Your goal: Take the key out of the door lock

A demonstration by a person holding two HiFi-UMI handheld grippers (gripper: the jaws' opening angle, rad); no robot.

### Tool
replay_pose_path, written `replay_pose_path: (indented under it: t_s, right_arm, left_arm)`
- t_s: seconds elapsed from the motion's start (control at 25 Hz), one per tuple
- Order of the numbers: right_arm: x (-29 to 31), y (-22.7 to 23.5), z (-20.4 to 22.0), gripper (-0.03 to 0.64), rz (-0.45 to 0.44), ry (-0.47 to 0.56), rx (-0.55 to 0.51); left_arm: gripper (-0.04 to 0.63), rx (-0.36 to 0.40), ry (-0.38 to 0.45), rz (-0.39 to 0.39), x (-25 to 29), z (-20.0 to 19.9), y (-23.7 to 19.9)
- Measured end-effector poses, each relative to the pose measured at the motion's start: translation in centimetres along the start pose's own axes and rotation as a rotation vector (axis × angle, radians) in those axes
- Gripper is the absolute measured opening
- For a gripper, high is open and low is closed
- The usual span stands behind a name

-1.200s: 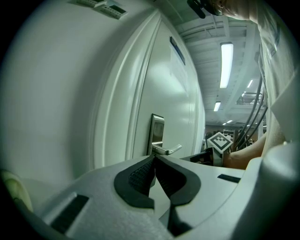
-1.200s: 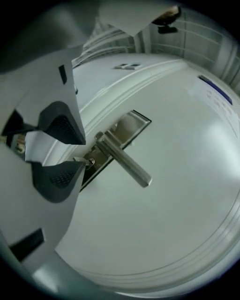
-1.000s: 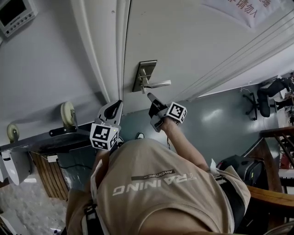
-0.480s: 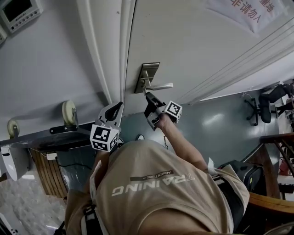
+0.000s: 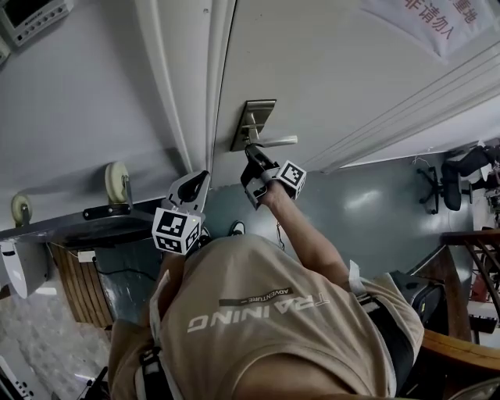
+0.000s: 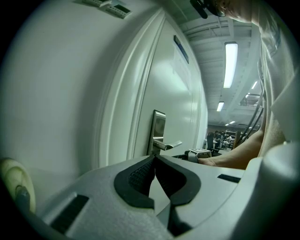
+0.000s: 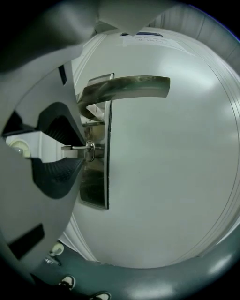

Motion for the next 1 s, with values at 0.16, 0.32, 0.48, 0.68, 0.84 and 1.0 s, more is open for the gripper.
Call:
replay_pose_path:
  t_s: [0.16,0.32,0.48,0.68,0.84,1.0]
  right_arm:
    - [0.9,-0.3,-0.1,0.035,-0.034,0.022,-0.008]
    - [1.5,-0.3,-0.2,0.028,-0.034,0.013,-0.045]
    - [1.5,-0.1,-0.4,0.028,-0.051,-0.004,-0.087]
    - [1.4,-0.3,-0.2,0.028,-0.06,-0.017,-0.102]
    - [1.5,-0.4,-0.3,0.028,-0.058,-0.041,-0.117]
    - [1.4,-0.4,-0.4,0.028,-0.063,-0.036,-0.123]
  left_arm:
    - [0.009,-0.034,0.019,0.035,-0.6,-0.4,0.1]
    - [0.009,-0.024,0.011,0.02,-0.8,-0.3,0.0]
    - [0.009,-0.01,-0.002,0.019,-0.9,-0.1,0.0]
    - [0.009,0.0,-0.004,0.041,-0.7,-0.5,0.7]
    - [0.009,0.024,-0.008,0.06,-0.5,-0.7,1.1]
    - [0.009,0.027,-0.019,0.061,-0.4,-0.5,1.0]
Point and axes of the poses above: the fingertips, and each gripper's own axes: x forward along the fingers, y to its right, z out of its underside, the point moved 3 cm from there along -x, backward along the fingers, and after that the axes turned 15 degrees about -z, right-handed, at the moved point
